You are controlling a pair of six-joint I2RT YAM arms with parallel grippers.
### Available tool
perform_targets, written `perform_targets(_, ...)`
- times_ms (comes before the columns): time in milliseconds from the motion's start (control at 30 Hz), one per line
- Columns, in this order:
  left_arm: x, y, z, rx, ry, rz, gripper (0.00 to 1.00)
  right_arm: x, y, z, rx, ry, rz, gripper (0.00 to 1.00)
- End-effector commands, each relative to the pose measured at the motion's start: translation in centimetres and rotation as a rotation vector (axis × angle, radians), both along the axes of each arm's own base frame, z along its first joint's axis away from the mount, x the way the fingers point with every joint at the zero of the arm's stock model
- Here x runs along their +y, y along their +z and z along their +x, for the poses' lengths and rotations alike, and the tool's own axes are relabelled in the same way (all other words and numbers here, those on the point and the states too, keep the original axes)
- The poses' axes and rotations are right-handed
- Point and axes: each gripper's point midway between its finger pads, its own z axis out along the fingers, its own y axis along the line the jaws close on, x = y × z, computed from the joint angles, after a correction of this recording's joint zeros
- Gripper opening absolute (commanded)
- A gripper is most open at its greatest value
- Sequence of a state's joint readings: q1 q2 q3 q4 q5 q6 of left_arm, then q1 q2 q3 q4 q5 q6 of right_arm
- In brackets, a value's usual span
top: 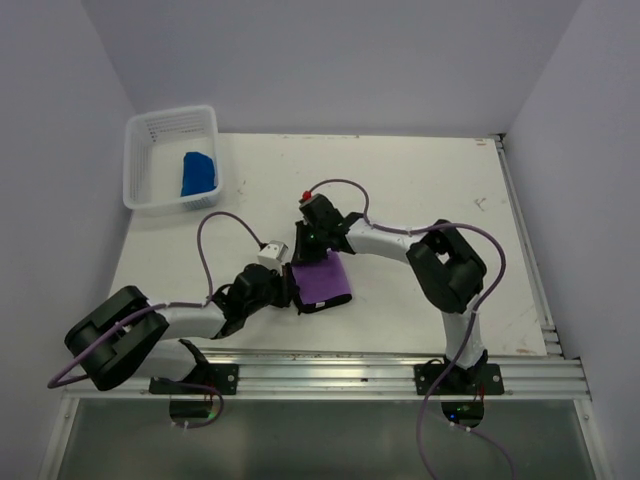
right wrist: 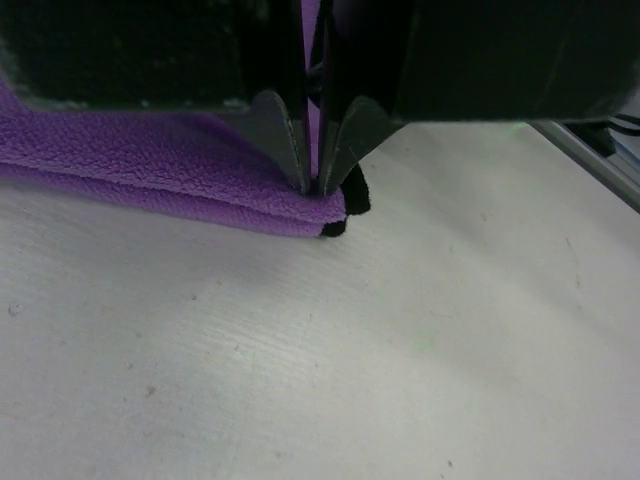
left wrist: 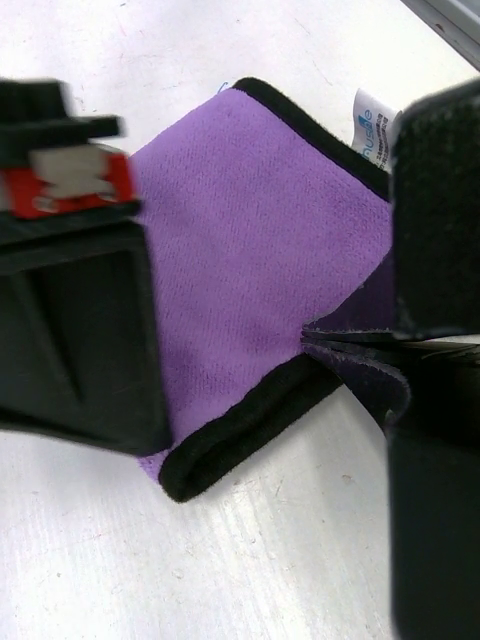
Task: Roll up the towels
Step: Fold the towel
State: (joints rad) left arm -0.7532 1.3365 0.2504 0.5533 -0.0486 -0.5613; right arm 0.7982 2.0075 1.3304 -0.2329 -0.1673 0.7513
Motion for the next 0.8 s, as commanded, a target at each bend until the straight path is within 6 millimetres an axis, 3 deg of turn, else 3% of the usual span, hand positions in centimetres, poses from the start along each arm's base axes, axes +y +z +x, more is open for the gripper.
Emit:
perform_targets(0,-0.2,1.0,0.6,-0.036,-0.004,0.004,0.0,0.1,5.4,2.9,-0.106,-0.025,0.05,0.14)
perform_targets(167,-0.2,1.3,0.5,-0.041,-0.002,-0.002,0.0,-2.1,10.2,4.5,-0.182,-0.072,0.081,0.25)
perform_targets(300,0.0,1.1,0.5,-0.041,0.002,0.007,0.0,-4.8,11.6,3.5,-0.203,-0.088,0.031,0.25)
perform_targets(367,0.0,1.4,0.5,-0.044,0.0,-0.001,0.0,-6.3,10.7,2.4,-0.193,-0.089,-0.008,0.26)
perform_targets(433,-0.1,1.6,0.4,-0.049,-0.003,-0.005,0.0,-7.5,11.5,1.3,-0.211,-0.094,-0.008,0.28)
perform_targets(500,0.0,1.6,0.3,-0.046,-0.002,-0.001,0.0,-9.2,9.9,-0.1,-0.195,-0.115,-0.043,0.33)
perform_targets(533,0.1,1.7,0.3,-0.051,-0.003,-0.002,0.0,-9.8,10.8,-0.6,-0.216,-0.126,-0.029,0.35)
perform_targets(567,0.1,1.6,0.2,-0.047,-0.005,0.0,0.0,-10.9,9.4,-1.6,-0.188,-0.137,-0.054,0.36)
perform_targets(633,0.2,1.7,0.2,-0.052,-0.005,0.004,0.0,-11.6,9.7,-2.5,-0.196,-0.151,-0.032,0.36)
perform_targets(767,0.3,1.6,0.2,-0.05,-0.006,0.011,0.0,-12.5,7.5,-4.7,-0.148,-0.153,-0.015,0.37)
